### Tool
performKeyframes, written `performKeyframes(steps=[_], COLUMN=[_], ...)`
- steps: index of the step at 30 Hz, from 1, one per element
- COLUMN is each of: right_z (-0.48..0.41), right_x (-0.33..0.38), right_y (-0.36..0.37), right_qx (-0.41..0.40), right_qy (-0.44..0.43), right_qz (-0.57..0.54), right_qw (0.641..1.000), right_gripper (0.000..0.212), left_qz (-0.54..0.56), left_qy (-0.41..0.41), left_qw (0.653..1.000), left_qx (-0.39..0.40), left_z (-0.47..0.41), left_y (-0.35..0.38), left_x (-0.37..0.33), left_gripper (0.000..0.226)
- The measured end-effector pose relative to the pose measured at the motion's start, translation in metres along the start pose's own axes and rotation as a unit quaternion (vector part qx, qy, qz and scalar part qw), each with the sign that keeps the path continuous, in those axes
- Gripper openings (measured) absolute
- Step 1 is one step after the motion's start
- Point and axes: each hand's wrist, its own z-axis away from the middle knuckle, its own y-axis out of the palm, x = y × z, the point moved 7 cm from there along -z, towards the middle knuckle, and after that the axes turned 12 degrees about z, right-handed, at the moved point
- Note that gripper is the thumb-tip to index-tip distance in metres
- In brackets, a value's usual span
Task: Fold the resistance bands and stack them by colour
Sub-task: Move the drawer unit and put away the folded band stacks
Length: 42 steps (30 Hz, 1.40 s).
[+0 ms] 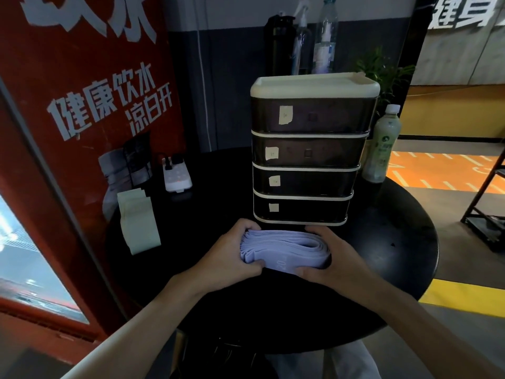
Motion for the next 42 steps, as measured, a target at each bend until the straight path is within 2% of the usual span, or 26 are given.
performKeyframes(steps=[2,4,7,10,13,16,19,23,27,32,34,38,42], right_z=[-0.002,0.0,0.009,0.015,0.016,0.02,0.024,0.026,0.026,0.032,0.032,0.032,0.032], right_x=[0.002,0.003,-0.003,-0.01,-0.009,-0.009,-0.009,-0.004,-0.007,-0.021,-0.022,-0.021,-0.026], right_y=[-0.002,-0.01,-0.017,-0.011,-0.018,-0.023,-0.02,-0.024,-0.019,-0.026,-0.025,-0.025,-0.024], right_qx=[-0.003,-0.024,-0.035,0.0,-0.008,-0.027,-0.008,-0.02,0.032,0.001,-0.008,-0.028,-0.036], right_qy=[0.001,-0.001,-0.005,-0.004,-0.004,0.002,0.015,0.006,-0.001,0.01,0.018,0.016,0.016], right_qz=[0.019,0.019,0.041,0.113,0.089,0.078,0.13,0.13,0.154,0.096,0.105,0.1,0.088], right_qw=[1.0,1.0,0.999,0.994,0.996,0.997,0.991,0.991,0.988,0.995,0.994,0.994,0.995], right_gripper=[0.047,0.042,0.045,0.045,0.039,0.039,0.039,0.038,0.054,0.061,0.057,0.038,0.04], left_qz=[-0.002,0.016,0.015,-0.087,-0.035,0.009,-0.048,-0.092,-0.175,-0.101,-0.087,-0.065,-0.054], left_qy=[-0.002,0.0,0.026,0.029,0.012,0.025,0.014,-0.014,-0.04,-0.012,-0.001,0.017,0.015], left_qw=[1.0,1.0,0.999,0.994,0.998,1.0,0.998,0.995,0.982,0.995,0.996,0.998,0.998], left_qx=[0.012,0.021,0.034,0.064,0.047,0.007,0.035,0.027,0.063,0.022,0.016,-0.003,-0.018], left_z=[0.0,0.003,0.012,0.015,0.014,0.019,0.021,0.021,0.023,0.026,0.027,0.029,0.027], left_y=[0.002,0.007,0.018,0.027,0.022,0.015,0.02,0.019,0.024,0.019,0.019,0.017,0.014], left_x=[-0.006,-0.011,-0.015,-0.011,-0.013,-0.017,-0.012,-0.005,-0.002,-0.009,-0.013,-0.02,-0.02], left_gripper=[0.046,0.047,0.052,0.05,0.041,0.041,0.045,0.047,0.045,0.044,0.041,0.043,0.046])
